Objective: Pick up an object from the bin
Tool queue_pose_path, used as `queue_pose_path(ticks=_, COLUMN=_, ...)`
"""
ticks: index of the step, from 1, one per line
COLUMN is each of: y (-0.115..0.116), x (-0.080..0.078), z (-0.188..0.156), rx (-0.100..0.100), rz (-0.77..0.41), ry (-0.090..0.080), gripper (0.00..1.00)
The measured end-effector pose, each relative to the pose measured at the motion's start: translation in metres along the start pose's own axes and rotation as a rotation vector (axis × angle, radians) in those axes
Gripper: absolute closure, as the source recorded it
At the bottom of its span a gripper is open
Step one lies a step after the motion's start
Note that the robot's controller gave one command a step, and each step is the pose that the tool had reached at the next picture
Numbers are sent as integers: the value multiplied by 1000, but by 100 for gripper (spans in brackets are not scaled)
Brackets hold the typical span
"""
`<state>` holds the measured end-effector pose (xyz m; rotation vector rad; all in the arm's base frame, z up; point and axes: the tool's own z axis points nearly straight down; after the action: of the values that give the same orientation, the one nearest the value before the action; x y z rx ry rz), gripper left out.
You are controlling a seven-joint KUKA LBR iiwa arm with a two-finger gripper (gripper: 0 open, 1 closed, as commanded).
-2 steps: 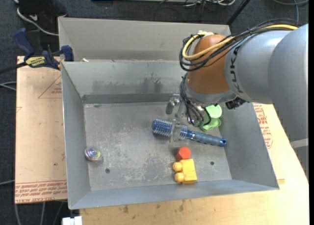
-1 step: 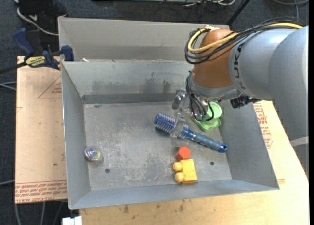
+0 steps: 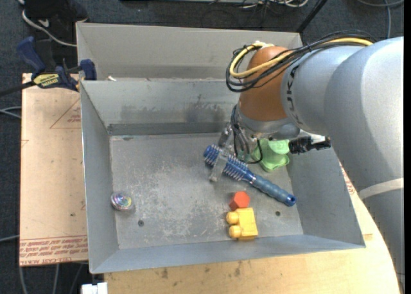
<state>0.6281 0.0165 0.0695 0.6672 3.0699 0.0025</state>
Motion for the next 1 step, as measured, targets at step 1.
queue_pose_path(ticks=1, y=0, x=0, z=0, rx=2, rz=-3, ry=-2, gripper=0)
